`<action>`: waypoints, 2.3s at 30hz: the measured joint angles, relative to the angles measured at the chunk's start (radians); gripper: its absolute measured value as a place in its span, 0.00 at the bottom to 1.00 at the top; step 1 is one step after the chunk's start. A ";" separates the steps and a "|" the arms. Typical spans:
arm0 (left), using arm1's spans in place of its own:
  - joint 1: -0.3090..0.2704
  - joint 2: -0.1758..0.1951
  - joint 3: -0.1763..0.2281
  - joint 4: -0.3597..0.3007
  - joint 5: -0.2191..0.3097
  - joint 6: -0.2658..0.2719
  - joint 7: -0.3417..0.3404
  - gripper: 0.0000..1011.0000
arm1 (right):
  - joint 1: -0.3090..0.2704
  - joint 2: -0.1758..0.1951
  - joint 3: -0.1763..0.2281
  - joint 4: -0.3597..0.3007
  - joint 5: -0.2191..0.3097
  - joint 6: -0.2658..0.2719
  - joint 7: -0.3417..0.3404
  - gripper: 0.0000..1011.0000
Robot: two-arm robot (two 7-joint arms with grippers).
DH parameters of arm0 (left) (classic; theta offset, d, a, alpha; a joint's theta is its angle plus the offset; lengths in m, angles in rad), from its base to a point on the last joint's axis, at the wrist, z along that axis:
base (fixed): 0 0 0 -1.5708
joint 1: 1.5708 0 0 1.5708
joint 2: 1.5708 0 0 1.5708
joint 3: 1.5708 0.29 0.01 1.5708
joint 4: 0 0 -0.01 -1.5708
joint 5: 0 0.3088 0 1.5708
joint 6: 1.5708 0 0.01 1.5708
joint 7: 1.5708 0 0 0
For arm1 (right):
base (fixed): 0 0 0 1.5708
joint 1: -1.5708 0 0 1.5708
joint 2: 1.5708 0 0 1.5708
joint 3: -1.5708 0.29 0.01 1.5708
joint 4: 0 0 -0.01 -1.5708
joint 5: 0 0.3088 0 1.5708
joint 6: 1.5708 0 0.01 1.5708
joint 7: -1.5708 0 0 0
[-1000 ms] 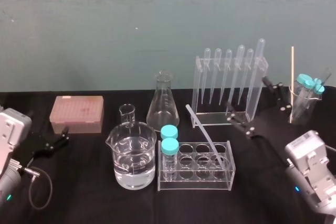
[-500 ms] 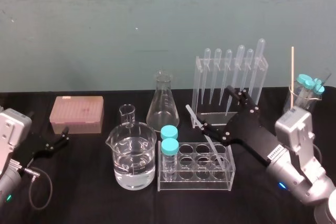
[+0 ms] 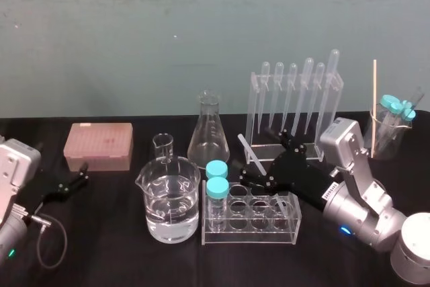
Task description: Pick up the stirring rod with one hand, then place it down.
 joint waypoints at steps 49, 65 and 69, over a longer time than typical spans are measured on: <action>0.000 0.000 0.000 0.000 0.000 0.000 0.000 0.99 | 0.044 -0.066 0.011 0.081 -0.050 0.010 0.048 0.95; 0.000 0.000 0.000 0.000 0.000 0.000 0.000 0.99 | 0.044 -0.065 0.011 0.081 -0.049 0.009 0.048 0.50; 0.000 0.000 0.000 0.000 0.000 0.000 0.000 0.99 | 0.044 -0.065 0.011 0.081 -0.049 0.008 0.048 0.36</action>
